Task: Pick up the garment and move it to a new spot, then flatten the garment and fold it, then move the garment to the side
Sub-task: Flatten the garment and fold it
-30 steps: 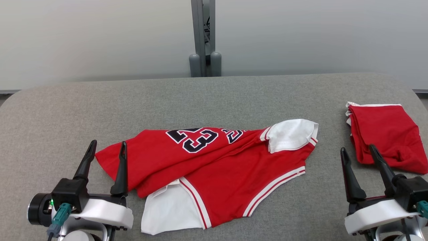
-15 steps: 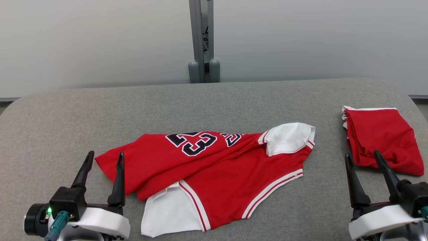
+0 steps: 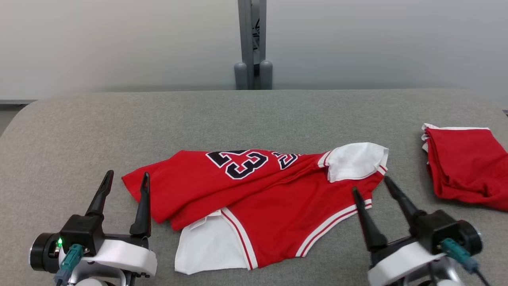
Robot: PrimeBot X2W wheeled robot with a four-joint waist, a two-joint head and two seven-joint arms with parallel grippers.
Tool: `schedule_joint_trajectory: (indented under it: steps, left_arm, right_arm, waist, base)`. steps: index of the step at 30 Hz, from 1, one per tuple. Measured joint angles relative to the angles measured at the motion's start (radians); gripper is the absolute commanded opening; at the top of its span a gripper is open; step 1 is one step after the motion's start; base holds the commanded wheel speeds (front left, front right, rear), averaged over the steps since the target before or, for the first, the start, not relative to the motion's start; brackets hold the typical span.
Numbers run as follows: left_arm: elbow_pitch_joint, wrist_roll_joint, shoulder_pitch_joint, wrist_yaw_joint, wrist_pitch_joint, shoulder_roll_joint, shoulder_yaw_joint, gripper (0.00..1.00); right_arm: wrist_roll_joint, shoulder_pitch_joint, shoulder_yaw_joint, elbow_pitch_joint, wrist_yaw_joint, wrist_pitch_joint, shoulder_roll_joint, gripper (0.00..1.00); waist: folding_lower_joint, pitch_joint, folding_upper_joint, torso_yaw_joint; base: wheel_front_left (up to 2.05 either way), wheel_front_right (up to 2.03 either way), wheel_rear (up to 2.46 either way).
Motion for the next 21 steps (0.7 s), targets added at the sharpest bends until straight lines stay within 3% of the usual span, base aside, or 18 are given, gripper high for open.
schedule_joint_trajectory:
  steps: [6, 14, 21]
  left_arm:
    - [0.009, -0.002, -0.021, -0.001, -0.01, -0.012, -0.005, 1.0]
    - [0.04, -0.013, -0.049, -0.015, -0.037, -0.041, -0.01, 1.0]
    - [0.071, -0.013, -0.073, -0.034, -0.054, -0.063, -0.017, 1.0]
  right_arm:
    - [-0.029, -0.065, 0.235, 0.075, 0.0, 0.043, 0.0, 1.0]
    - [0.005, -0.208, 0.57, 0.281, 0.0, 0.071, -0.024, 1.0]
    - [0.051, -0.314, 0.668, 0.495, 0.0, 0.049, -0.013, 1.0]
  waist:
    - [0.0, 0.023, 0.0, 0.051]
    - [0.0, 0.056, 0.0, 0.138]
    - [0.0, 0.074, 0.0, 0.213]
  base:
    - [0.0, 0.0, 0.0]
    - [0.0, 0.0, 0.0]
    - [0.0, 0.0, 0.0]
